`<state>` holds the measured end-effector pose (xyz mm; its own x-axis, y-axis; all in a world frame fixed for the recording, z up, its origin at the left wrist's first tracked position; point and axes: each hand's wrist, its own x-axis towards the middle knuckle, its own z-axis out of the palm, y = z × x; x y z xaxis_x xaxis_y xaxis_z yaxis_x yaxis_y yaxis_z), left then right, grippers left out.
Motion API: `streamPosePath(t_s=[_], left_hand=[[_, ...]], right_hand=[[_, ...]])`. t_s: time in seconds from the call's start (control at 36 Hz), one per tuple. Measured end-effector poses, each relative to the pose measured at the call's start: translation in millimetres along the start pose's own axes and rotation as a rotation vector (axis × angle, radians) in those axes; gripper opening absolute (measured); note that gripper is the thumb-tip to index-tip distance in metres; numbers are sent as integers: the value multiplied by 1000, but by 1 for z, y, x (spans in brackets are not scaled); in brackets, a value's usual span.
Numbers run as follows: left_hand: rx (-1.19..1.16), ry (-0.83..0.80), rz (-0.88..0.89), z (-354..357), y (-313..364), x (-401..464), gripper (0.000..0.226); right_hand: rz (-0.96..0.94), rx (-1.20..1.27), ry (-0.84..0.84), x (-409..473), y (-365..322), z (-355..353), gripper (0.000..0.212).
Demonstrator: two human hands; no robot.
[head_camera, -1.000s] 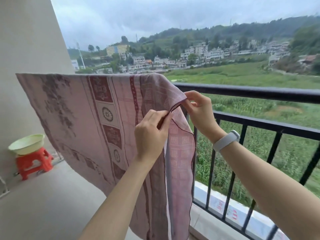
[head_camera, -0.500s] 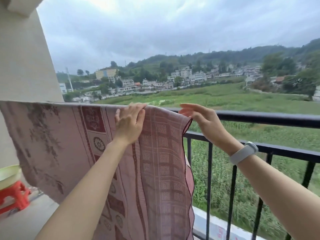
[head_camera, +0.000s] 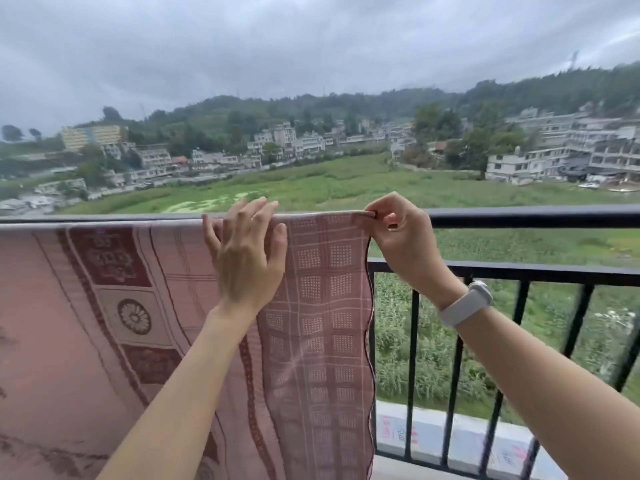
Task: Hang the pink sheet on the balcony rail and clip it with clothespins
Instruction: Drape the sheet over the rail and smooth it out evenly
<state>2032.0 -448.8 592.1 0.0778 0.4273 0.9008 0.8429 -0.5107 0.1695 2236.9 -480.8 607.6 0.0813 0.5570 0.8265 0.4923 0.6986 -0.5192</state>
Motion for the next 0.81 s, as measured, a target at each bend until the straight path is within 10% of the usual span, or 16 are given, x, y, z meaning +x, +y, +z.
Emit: streamPosePath(t_s=[0.39,0.81], left_hand=[[-235,-64,334,47,86,-66,30],[-630,-1046,453,136,316,-363,38]], right_hand=[[63,-379,120,-102,33,-51,30],[1003,-1049,209,-485,51,-252,41]])
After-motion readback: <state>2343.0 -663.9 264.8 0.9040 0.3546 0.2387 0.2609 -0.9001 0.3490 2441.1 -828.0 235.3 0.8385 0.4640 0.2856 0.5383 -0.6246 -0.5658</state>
